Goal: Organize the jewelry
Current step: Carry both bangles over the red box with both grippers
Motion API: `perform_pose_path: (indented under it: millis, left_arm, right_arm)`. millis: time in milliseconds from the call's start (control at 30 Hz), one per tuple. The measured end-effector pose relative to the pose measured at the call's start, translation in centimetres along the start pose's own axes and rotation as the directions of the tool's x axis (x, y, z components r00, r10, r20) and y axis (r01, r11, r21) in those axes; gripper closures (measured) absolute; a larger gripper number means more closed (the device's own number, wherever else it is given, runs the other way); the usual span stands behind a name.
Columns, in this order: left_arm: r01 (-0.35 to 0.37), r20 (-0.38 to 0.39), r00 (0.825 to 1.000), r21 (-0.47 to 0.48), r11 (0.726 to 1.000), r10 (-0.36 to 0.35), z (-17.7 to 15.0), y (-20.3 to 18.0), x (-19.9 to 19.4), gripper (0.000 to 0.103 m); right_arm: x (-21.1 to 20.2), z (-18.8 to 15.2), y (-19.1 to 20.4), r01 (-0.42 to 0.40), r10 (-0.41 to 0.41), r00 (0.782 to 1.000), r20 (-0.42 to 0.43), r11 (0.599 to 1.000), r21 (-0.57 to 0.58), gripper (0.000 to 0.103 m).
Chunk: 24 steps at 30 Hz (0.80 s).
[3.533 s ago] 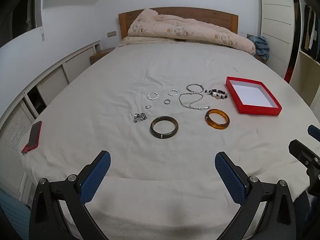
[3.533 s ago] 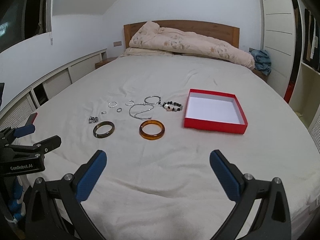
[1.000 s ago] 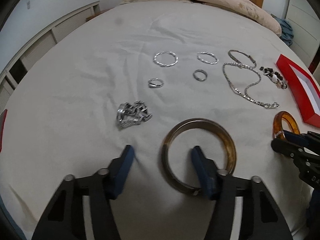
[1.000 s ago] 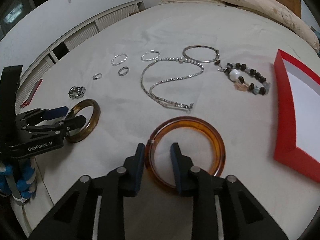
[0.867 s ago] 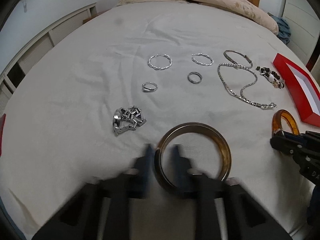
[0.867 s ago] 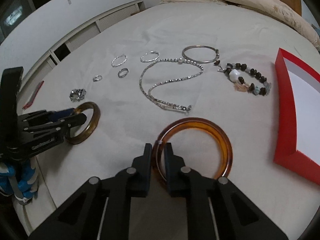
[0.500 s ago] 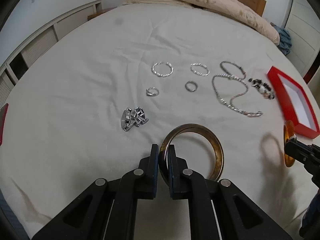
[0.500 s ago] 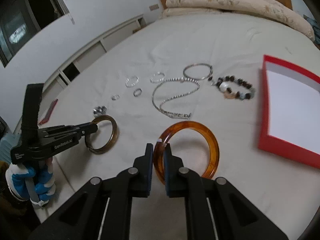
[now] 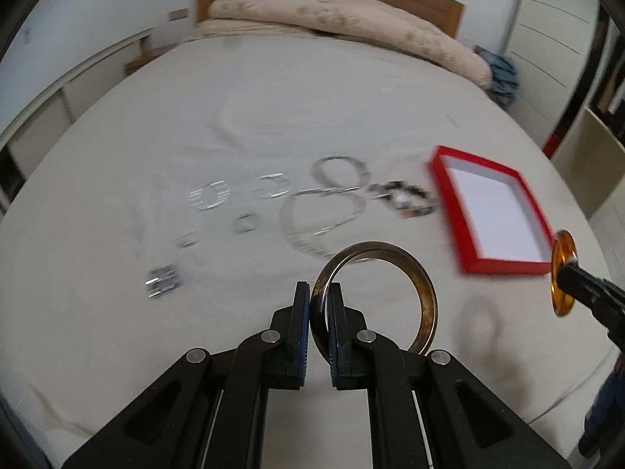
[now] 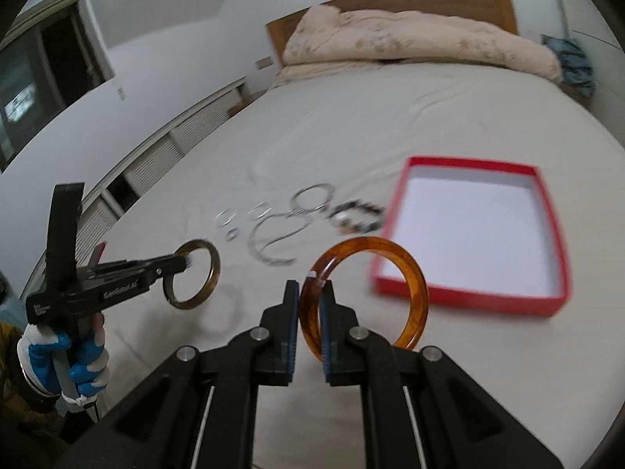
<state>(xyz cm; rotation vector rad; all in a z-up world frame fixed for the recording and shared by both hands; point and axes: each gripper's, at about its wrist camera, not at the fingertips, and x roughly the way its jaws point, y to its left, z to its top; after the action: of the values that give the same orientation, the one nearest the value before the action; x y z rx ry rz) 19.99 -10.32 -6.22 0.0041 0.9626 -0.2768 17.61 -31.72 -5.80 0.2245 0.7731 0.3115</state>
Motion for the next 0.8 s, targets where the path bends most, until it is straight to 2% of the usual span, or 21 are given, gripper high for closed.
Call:
perform_pose_path:
  millis: [167, 400, 633, 800]
  left_arm:
    - [0.062, -0.006, 0.998, 0.085, 0.994, -0.062, 2.8, -6.3, 2.9, 0.095]
    - [0.083, -0.026, 0.997, 0.184, 0.98, -0.079, 5.9, -14.2, 8.6, 0.095]
    - [0.059, -0.076, 0.996, 0.22, 0.974, -0.043, 6.3, -17.4, 13.4, 0.095]
    - [0.03, -0.088, 0.996, 0.248, 0.968, -0.008, 5.3, -18.3, 14.7, 0.095]
  right_arm:
    - [-0.6, 2.2, -5.6, 0.069, -0.069, 0.998, 0.008, 0.997, 0.037, 0.094]
    - [1.8, 3.3, -11.6, 0.102, -0.099, 0.994, -0.039, 0.992, 0.078, 0.094]
    - [4.9, 2.5, -15.2, 0.114, -0.104, 0.987, -0.124, 0.99, 0.078, 0.094]
    - [6.6, 1.3, -16.2, 0.11, -0.094, 0.979, -0.182, 0.991, 0.081, 0.094]
